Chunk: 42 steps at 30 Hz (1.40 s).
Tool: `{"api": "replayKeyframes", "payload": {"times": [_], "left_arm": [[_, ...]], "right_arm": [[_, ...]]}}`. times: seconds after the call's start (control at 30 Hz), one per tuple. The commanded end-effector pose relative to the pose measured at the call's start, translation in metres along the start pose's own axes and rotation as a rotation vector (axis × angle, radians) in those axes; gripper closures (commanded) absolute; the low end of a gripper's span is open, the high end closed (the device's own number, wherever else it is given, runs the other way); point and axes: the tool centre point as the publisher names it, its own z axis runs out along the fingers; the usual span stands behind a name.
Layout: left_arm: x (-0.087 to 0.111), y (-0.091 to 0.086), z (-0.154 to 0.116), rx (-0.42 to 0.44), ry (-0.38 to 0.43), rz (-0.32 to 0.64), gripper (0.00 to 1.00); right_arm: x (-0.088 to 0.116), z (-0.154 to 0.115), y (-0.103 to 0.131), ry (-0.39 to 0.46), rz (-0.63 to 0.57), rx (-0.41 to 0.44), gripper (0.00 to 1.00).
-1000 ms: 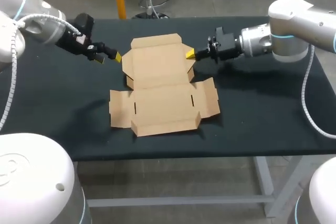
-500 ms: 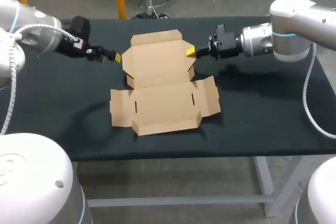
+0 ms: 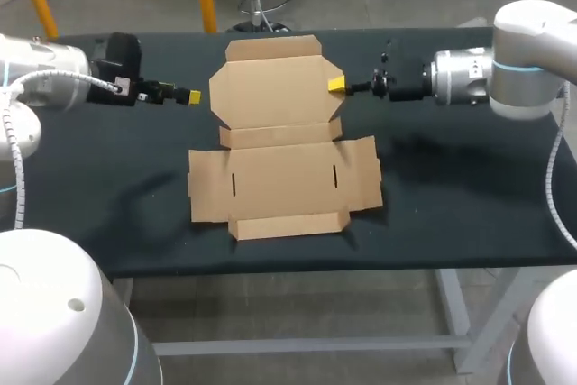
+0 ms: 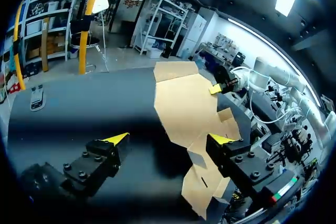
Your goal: Assemble the packaging by folding the flat box into shape, placing the metal phone stand inside, and closing the box properly
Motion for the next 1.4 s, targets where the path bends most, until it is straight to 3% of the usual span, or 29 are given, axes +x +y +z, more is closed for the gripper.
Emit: {"api": "replayKeyframes", "payload": {"times": [0.03, 0.23, 0.4, 0.7, 1.1, 1.4], "left_arm": [[-0.003, -0.002, 0.006, 0.033, -0.017, 0.017, 0.00], [-0.010, -0.013, 0.016, 0.067, 0.051, 0.060, 0.00], [-0.013, -0.019, 0.022, 0.107, 0.185, 0.089, 0.00], [-0.011, -0.028, 0.040, 0.115, 0.306, 0.114, 0.00], [0.020, -0.039, 0.058, 0.113, 0.420, 0.182, 0.00], [0.031, -0.044, 0.069, 0.114, 0.477, 0.205, 0.00]], "right_arm": [[0.008, -0.004, -0.002, 0.018, -0.034, -0.032, 1.00], [0.012, -0.006, 0.000, 0.054, -0.083, -0.044, 1.00], [0.011, -0.007, 0.003, 0.060, -0.101, -0.050, 1.00], [0.015, -0.009, 0.007, 0.087, -0.141, -0.063, 1.00], [0.018, -0.005, 0.015, 0.116, -0.186, -0.075, 1.00], [0.024, -0.002, 0.019, 0.138, -0.216, -0.087, 1.00]]}}
